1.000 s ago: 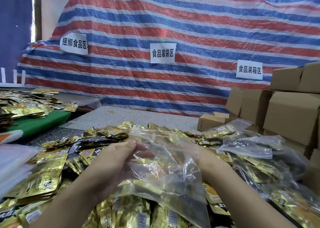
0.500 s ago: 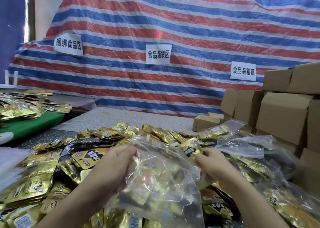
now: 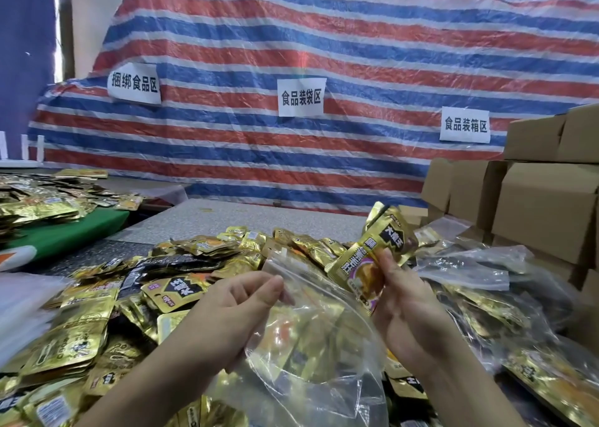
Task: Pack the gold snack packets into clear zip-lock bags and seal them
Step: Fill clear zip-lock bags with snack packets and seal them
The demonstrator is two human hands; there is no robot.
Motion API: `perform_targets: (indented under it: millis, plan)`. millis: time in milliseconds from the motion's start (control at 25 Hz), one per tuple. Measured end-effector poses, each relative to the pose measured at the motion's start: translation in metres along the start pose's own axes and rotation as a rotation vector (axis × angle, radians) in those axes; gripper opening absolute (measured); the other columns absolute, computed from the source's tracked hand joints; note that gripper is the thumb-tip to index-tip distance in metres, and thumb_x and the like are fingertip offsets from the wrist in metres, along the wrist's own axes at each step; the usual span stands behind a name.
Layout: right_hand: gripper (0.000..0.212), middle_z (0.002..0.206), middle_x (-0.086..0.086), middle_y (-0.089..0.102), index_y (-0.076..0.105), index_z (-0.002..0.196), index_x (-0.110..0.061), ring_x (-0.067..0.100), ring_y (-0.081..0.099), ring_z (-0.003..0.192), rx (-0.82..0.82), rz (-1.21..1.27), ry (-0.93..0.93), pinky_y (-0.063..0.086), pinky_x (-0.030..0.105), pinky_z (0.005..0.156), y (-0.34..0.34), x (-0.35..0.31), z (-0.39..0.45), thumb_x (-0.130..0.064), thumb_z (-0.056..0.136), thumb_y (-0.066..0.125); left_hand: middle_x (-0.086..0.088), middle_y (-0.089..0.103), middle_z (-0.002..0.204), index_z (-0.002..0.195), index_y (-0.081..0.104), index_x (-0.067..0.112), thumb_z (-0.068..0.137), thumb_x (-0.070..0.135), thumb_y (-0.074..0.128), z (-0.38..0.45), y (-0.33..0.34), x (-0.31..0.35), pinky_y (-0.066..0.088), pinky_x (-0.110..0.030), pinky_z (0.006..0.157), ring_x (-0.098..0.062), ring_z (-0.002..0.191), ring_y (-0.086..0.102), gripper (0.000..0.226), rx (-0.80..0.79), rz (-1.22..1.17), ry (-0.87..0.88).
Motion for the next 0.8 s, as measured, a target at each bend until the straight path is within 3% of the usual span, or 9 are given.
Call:
perform_targets:
  millis: [200,320,400,520,640,800]
  plan:
    - [0.032,0.08,0.007,0.07,0.063,0.11,-0.006,0.015,0.068,0.065,-0.099,-0.141,0.041,0.061,0.031,0.062,0.009,0.004,-0.004,-0.02,0.082,0.063,-0.001,0.036,0.039,0.081,0.073,0.022,0.08,0.05,0.056,-0.001,0.0,0.001,0.022,-0.011,0.033,-0.009,0.029,0.025,0.032,-0.023,0.004,0.023]
    - [0.022,0.09,0.013,0.07,0.073,0.102,-0.007,0.02,0.067,0.075,-0.181,-0.29,0.093,0.061,0.033,0.067,0.012,0.003,-0.011,-0.015,0.081,0.072,0.0,0.036,0.039,0.082,0.074,0.023,0.078,0.053,0.055,0.002,-0.004,0.001,0.024,-0.012,0.033,-0.009,0.03,0.026,0.036,0.014,-0.012,0.037]
    - [0.036,0.097,0.015,0.067,0.071,0.11,-0.005,0.021,0.064,0.08,-0.259,-0.417,0.136,0.058,0.031,0.068,0.013,0.003,-0.018,-0.019,0.077,0.076,0.001,0.038,0.043,0.084,0.075,0.023,0.075,0.056,0.055,0.004,-0.007,-0.002,0.027,-0.015,0.037,-0.011,0.036,0.031,0.04,0.039,0.006,0.026]
    - [0.047,0.087,0.014,0.064,0.058,0.118,0.005,0.018,0.063,0.068,-0.308,-0.484,0.182,0.053,0.027,0.058,0.012,0.001,-0.026,-0.016,0.079,0.075,-0.009,0.049,0.06,0.086,0.077,0.026,0.077,0.056,0.053,0.003,-0.005,-0.003,0.035,-0.021,0.048,-0.018,0.052,0.04,0.039,0.024,0.084,0.03]
    - [0.027,0.084,0.011,0.069,0.066,0.107,0.001,0.016,0.065,0.069,-0.302,-0.595,0.146,0.053,0.024,0.059,0.016,-0.005,-0.029,-0.012,0.084,0.072,-0.002,0.076,0.083,0.088,0.077,0.034,0.082,0.049,0.049,0.003,0.0,-0.004,0.04,-0.014,0.049,-0.012,0.058,0.059,0.032,0.002,0.125,0.023]
    - [0.022,0.079,0.009,0.066,0.073,0.09,-0.005,0.016,0.061,0.069,-0.316,-0.878,0.109,0.049,0.021,0.061,0.021,-0.008,-0.03,-0.023,0.079,0.077,0.002,0.077,0.094,0.091,0.076,0.035,0.086,0.047,0.047,0.001,0.007,-0.003,0.043,-0.012,0.049,-0.013,0.066,0.07,0.032,-0.048,0.134,-0.002]
Point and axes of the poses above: each hand's wrist, its own z-axis towards the middle knuckle, its own y-axis out of the palm, x = y × z, the point moved 8 cm from there along z, towards the middle knuckle
